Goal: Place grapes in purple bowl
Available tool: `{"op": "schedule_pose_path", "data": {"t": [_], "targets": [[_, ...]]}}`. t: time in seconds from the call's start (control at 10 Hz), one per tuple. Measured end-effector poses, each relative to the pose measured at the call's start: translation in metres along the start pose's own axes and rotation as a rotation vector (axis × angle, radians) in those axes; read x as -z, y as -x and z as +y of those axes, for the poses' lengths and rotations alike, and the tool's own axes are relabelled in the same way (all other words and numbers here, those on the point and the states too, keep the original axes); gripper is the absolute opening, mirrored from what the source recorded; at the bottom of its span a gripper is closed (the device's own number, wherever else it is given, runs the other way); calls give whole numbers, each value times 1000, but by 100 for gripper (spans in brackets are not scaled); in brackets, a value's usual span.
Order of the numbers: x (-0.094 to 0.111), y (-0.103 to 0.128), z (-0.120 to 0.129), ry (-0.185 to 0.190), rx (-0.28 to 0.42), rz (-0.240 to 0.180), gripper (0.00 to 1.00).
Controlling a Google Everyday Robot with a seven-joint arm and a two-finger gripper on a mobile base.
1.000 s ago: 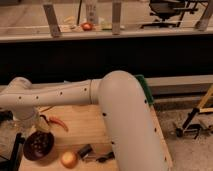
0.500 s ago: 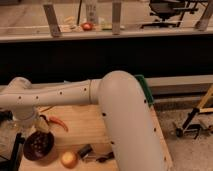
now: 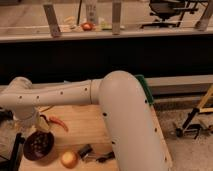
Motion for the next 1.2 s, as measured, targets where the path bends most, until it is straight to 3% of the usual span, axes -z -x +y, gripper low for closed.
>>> {"op": "schedule_pose_path", "data": {"t": [1.2], "targets": [[1,-2,2,12,-10,-1,80]]}}
